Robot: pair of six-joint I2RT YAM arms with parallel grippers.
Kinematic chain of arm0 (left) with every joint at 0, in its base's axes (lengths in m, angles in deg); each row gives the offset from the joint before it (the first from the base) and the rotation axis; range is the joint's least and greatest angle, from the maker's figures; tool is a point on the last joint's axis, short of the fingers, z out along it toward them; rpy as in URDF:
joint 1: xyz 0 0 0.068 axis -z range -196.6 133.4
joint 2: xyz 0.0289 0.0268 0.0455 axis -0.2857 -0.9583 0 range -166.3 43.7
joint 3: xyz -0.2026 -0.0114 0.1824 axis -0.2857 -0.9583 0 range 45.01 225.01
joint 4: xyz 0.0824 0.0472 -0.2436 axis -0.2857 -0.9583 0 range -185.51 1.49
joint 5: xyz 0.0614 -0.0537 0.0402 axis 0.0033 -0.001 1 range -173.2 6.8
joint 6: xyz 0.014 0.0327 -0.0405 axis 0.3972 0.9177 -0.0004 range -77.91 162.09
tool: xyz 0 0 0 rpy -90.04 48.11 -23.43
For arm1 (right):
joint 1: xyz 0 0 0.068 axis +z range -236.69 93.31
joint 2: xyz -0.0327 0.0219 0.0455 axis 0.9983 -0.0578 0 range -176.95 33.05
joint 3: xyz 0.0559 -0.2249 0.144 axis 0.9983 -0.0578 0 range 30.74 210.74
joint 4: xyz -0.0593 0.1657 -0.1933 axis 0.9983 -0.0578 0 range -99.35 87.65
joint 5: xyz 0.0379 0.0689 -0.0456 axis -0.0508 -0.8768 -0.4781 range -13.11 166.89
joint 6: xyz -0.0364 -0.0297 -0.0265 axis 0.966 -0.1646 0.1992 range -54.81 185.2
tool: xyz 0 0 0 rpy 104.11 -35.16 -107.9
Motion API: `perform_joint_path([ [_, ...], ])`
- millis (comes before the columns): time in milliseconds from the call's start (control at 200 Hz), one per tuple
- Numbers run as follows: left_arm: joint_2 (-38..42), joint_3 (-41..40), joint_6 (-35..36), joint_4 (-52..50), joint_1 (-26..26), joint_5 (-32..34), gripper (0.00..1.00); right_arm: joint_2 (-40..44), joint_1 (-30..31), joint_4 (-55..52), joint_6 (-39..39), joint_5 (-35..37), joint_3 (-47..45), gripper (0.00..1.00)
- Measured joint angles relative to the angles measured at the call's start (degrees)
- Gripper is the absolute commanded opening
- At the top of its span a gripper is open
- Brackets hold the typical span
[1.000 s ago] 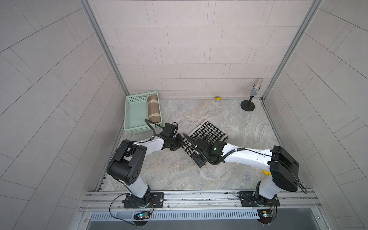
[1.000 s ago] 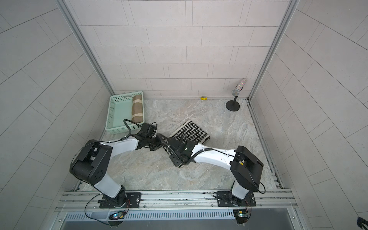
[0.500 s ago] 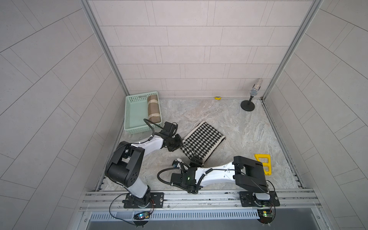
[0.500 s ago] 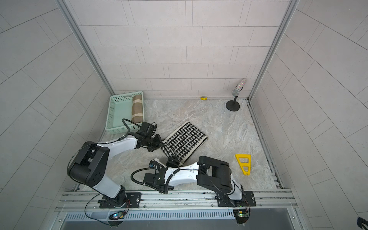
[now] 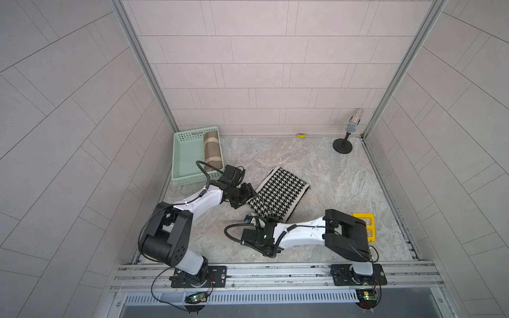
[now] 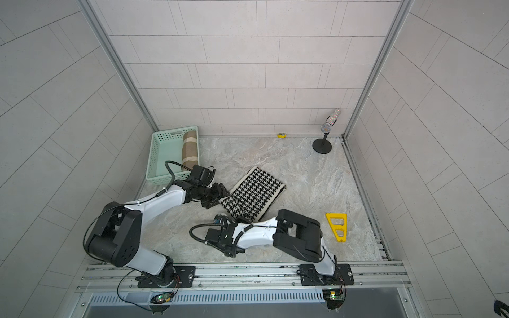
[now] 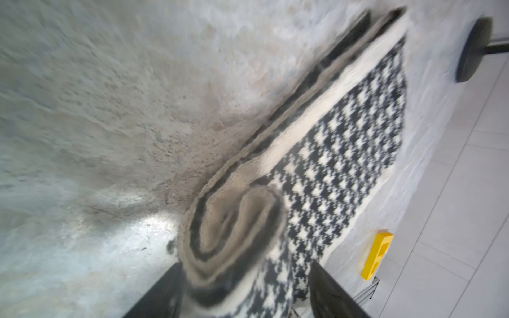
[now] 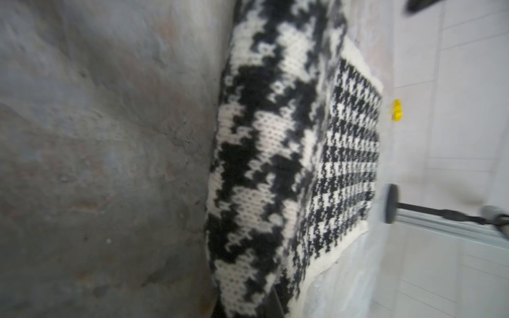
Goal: Roll up the scarf and place it into the basket
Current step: Roll the scarf at the center of the board.
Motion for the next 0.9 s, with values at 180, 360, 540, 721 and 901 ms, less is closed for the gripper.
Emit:
perform_joint_path([
  [180,7.3,2.3,3.6,-2.4,-0.8,4.2,0.72,11.9,-13.6,5.0,-2.8,-24.3,-4.5,0.0],
  [360,9.0,-0.7,6.2,1.3,-0.8,3.4,0.5,13.0,-25.8,9.0,-5.9,-44.9,-7.7,0.0],
  [540,4.8,-2.8,6.0,8.6,1.2,-2.1,0.35,9.6,-32.8,12.3,-8.0,-61.4,-8.2,0.0],
  [721,-1.8,-2.6,6.2,16.0,5.7,-5.4,0.26,6.1,-37.4,14.6,-9.1,-71.7,-8.2,0.0],
  [901,-8.6,-1.1,6.0,21.3,7.3,-7.0,0.21,5.2,-39.8,15.6,-9.5,-76.0,-8.4,0.0],
])
